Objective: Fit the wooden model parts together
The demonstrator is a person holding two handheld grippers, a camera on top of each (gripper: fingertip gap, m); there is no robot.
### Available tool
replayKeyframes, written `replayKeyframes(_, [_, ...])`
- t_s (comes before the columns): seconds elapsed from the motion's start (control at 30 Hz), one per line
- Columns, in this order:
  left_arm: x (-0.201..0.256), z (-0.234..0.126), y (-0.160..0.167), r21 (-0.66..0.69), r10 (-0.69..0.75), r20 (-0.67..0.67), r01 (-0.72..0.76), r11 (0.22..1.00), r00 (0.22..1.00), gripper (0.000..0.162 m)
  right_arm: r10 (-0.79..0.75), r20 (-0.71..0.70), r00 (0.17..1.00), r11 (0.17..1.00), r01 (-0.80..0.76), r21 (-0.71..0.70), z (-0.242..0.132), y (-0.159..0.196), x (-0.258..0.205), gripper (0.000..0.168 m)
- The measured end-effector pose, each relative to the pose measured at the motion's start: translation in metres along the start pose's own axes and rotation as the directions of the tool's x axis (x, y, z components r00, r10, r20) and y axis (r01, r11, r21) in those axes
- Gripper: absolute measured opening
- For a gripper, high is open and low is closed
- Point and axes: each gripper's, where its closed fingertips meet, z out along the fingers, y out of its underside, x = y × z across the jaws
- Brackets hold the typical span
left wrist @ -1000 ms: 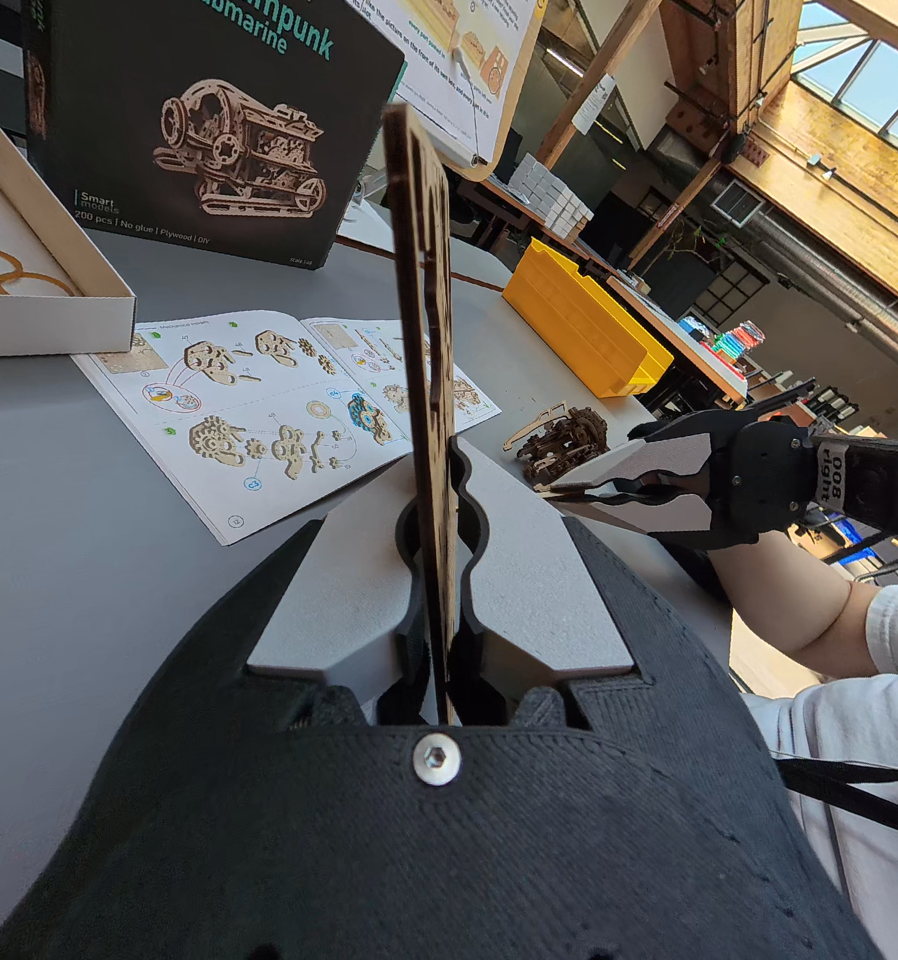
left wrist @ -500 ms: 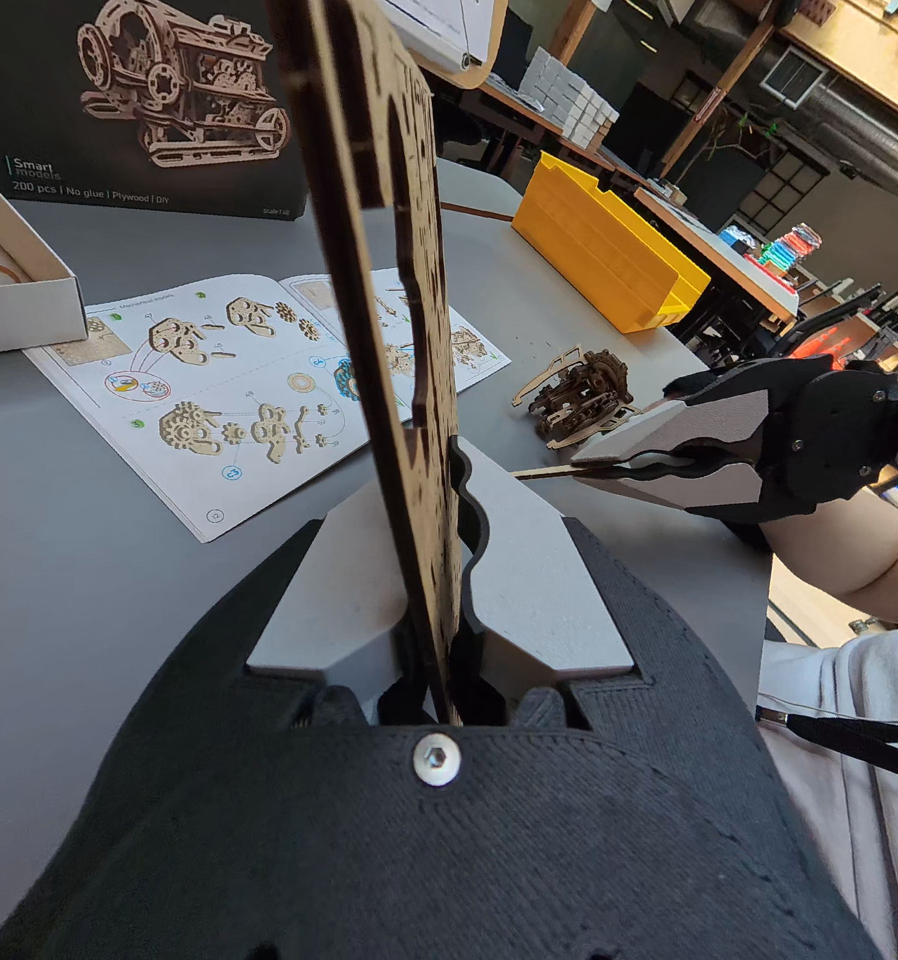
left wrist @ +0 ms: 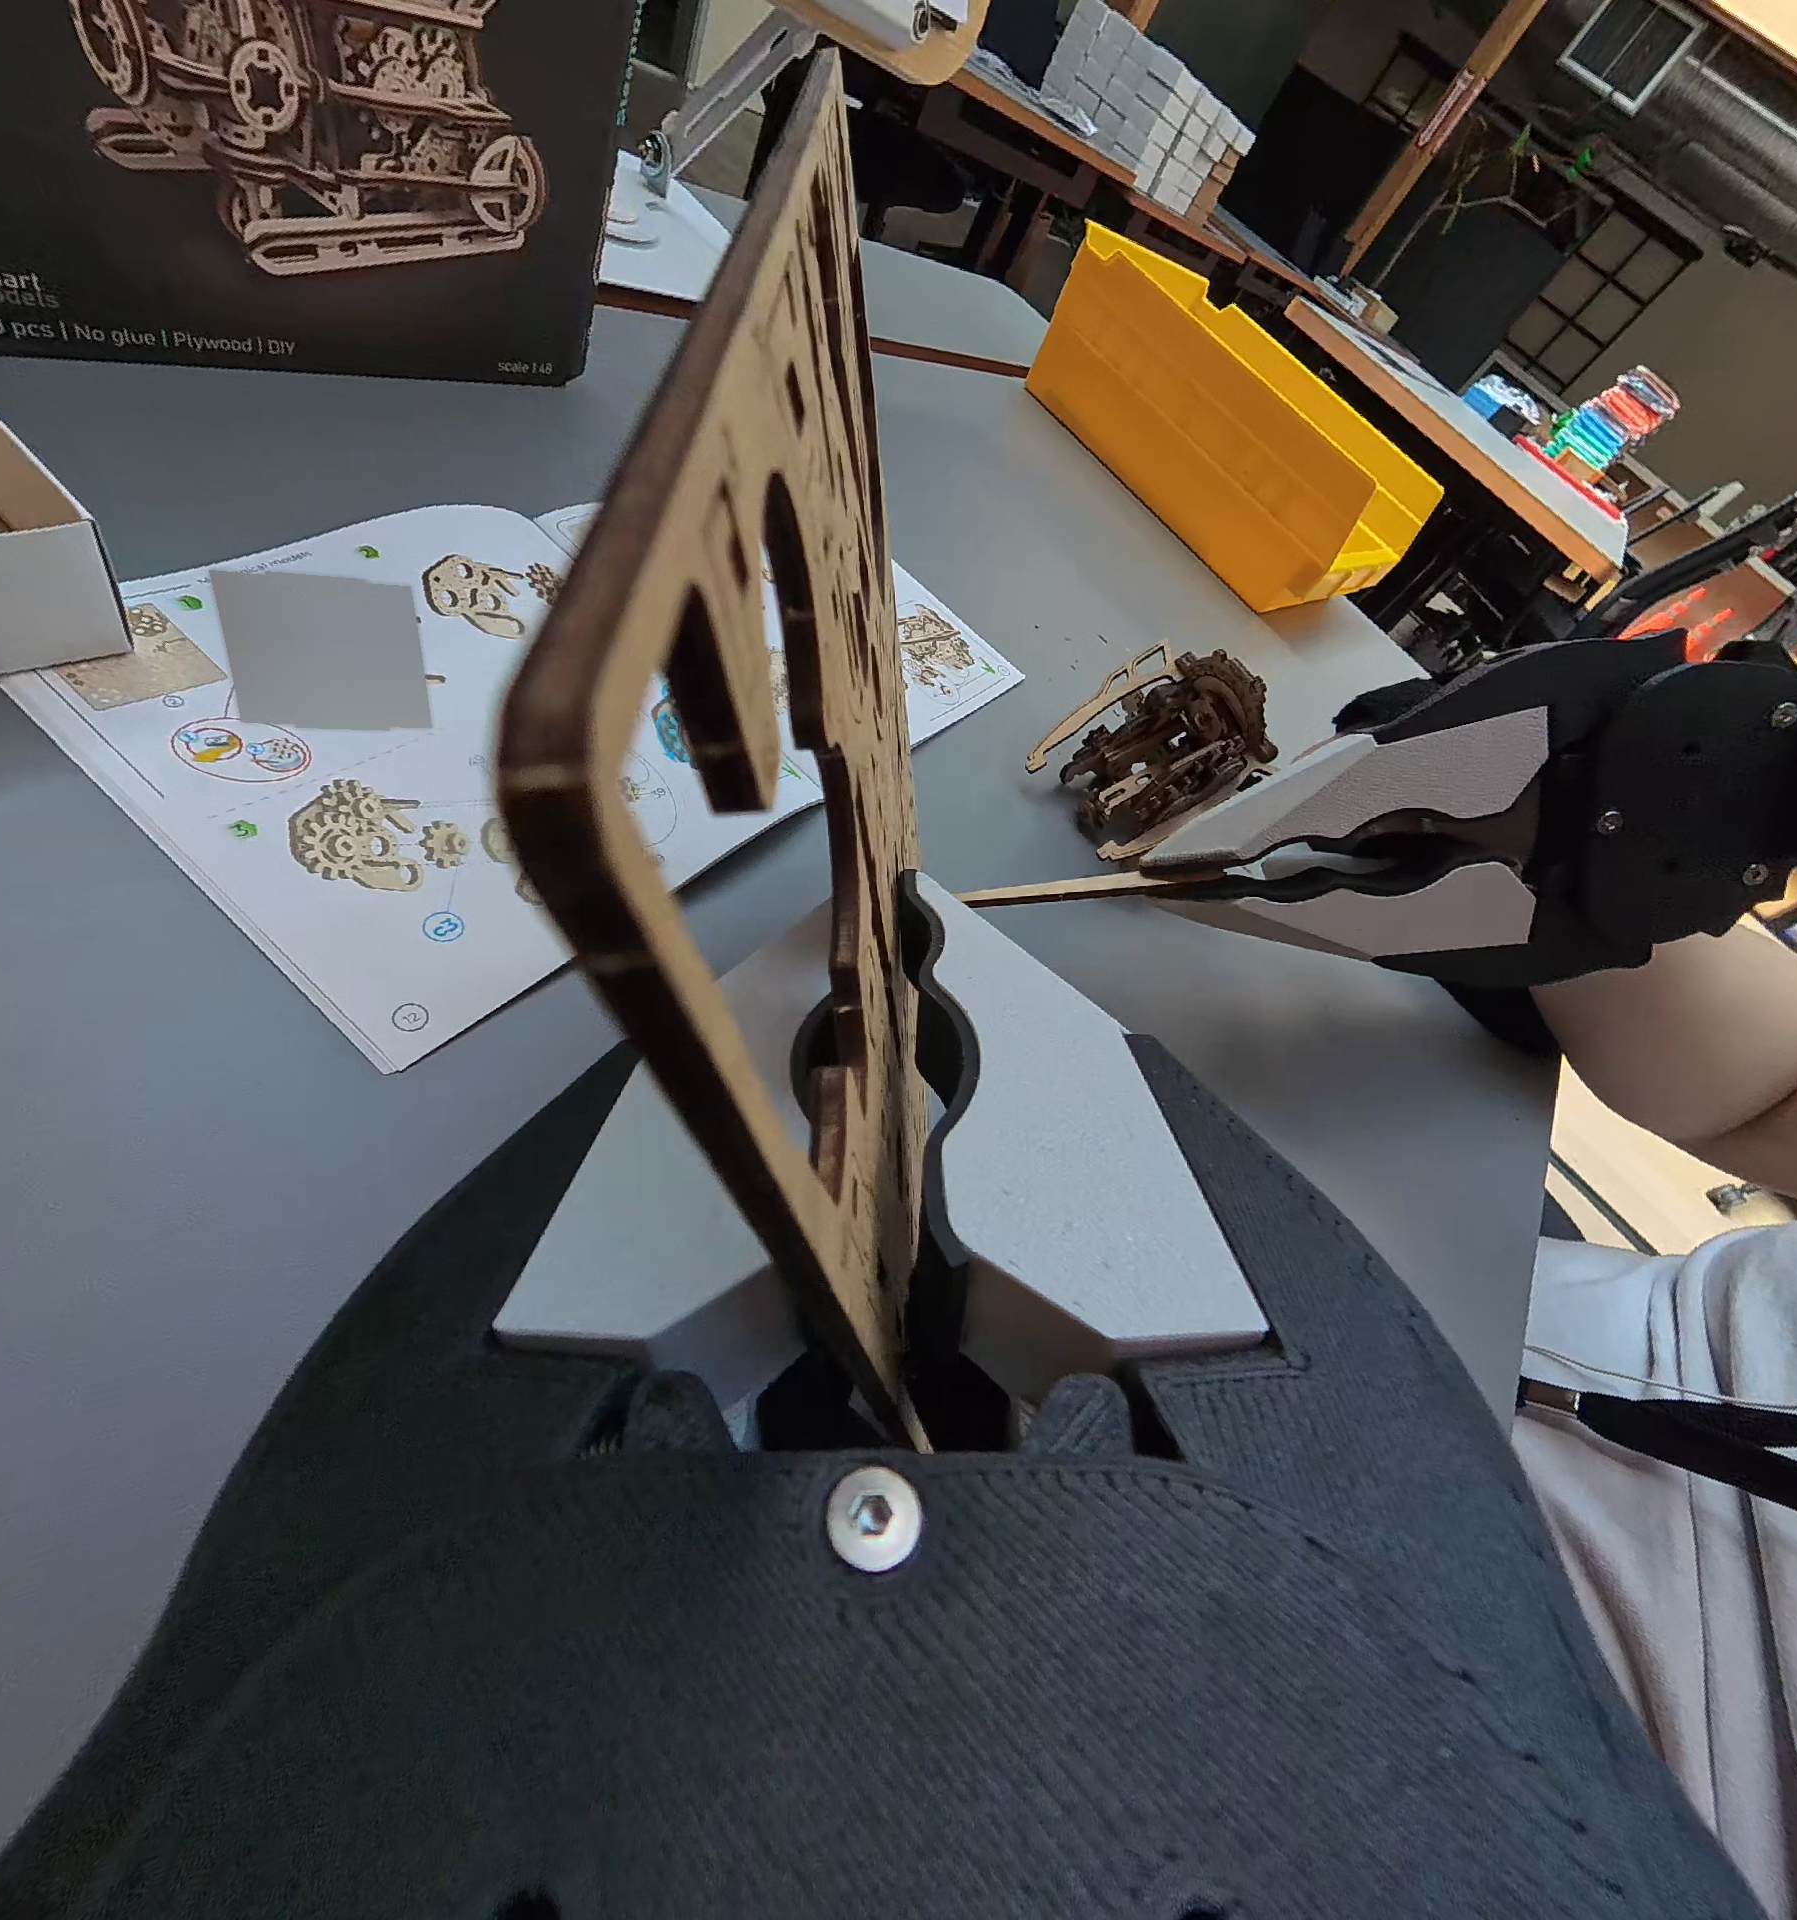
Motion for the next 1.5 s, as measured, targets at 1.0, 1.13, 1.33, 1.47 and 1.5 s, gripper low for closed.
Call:
replayKeyframes(1.0, [0.006,-0.003,-0.002,0.014,-0.017,-0.044,0.018,1.000,0.999,0.001,0.120,-0.018,0.993,0.992,-0.120,-0.025,0.004,0.000,0.024,0.007])
replayKeyframes(1.13, [0.005,-0.004,-0.004,0.028,-0.025,-0.046,0.026,0.999,0.999,0.001,0.180,0.007,0.984,0.981,-0.179,-0.075,0.002,0.019,0.022,0.006])
replayKeyframes(1.33, [0.004,-0.011,-0.012,0.077,-0.110,-0.098,0.118,0.990,0.989,0.002,0.116,0.004,0.993,0.980,-0.114,-0.165,0.002,0.039,0.004,0.006])
replayKeyframes(1.47, [0.004,-0.012,-0.013,0.087,-0.107,-0.104,0.116,0.989,0.989,0.001,0.069,-0.030,0.997,0.991,-0.072,-0.115,-0.003,0.021,0.007,0.006])
replayKeyframes(1.5, [0.004,-0.012,-0.013,0.087,-0.104,-0.104,0.113,0.990,0.989,0.001,0.061,-0.042,0.997,0.994,-0.065,-0.091,-0.005,0.013,0.009,0.005])
